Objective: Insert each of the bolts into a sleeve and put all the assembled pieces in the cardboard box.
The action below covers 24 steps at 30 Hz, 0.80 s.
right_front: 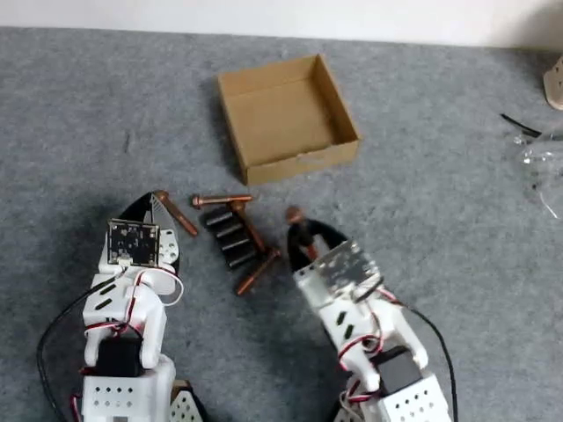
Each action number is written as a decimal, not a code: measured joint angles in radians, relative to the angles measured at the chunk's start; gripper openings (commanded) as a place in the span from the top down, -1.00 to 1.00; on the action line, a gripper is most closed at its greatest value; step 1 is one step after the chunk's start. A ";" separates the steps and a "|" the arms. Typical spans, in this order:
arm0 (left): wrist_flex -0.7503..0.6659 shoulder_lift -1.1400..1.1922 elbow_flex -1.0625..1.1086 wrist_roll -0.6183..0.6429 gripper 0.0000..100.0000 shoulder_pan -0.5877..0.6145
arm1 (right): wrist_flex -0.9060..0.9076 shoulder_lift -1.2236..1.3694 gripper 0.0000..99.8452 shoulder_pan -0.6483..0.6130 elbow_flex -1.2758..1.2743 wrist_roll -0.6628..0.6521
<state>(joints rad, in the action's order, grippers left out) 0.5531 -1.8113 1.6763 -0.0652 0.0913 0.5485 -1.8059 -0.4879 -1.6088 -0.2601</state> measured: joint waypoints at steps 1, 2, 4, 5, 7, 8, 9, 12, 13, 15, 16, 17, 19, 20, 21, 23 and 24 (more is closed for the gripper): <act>0.000 0.000 0.000 0.000 0.99 0.000 | 0.008 0.018 0.99 0.009 0.023 0.000; 0.000 0.000 0.000 0.000 0.99 0.000 | 0.008 0.049 0.99 0.012 0.046 0.000; 0.000 0.000 0.000 0.000 0.99 0.000 | 0.008 0.135 0.99 0.014 0.095 0.000; 0.000 0.000 0.000 0.000 0.99 0.000 | 0.003 0.192 0.99 0.014 0.127 0.000; 0.000 0.000 0.000 0.000 0.99 0.000 | -0.011 0.325 0.99 0.017 0.209 0.000; 0.000 0.000 0.000 0.000 0.99 0.000 | -0.017 0.402 0.99 0.018 0.259 0.000; 0.000 0.000 0.000 0.000 0.99 0.000 | -0.021 0.480 0.99 0.018 0.319 0.000; 0.000 0.000 0.000 0.000 0.99 0.000 | -0.023 0.744 0.99 0.025 0.539 0.000; 0.000 0.000 0.000 0.000 0.99 0.000 | -0.023 0.841 0.99 0.031 0.620 0.000; 0.000 0.000 0.000 0.000 0.99 0.000 | -0.023 1.042 0.99 0.046 0.799 -0.002; 0.000 0.000 0.000 0.000 0.99 0.000 | -0.021 1.143 0.99 0.055 0.890 -0.002; 0.000 0.000 0.000 -0.002 0.99 0.000 | -0.015 1.247 0.99 0.064 0.985 -0.002; 0.000 0.000 0.000 -0.002 0.99 0.000 | 0.021 1.455 0.99 0.083 1.178 -0.002; 0.000 0.000 0.000 -0.002 0.99 0.000 | 0.052 1.557 0.99 0.092 1.275 -0.002; 0.000 0.000 0.000 -0.002 0.99 0.000 | 0.084 1.653 0.99 0.101 1.373 -0.002; 0.000 0.000 0.000 -0.002 0.99 0.000 | 0.163 1.844 0.99 0.121 1.571 -0.002; 0.000 0.000 0.000 -0.002 0.99 0.000 | 0.204 1.936 0.99 0.133 1.672 -0.002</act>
<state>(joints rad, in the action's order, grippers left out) 0.5531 -1.8113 1.6763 -0.0667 0.0913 0.7526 0.1304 -0.3544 0.0637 -0.2616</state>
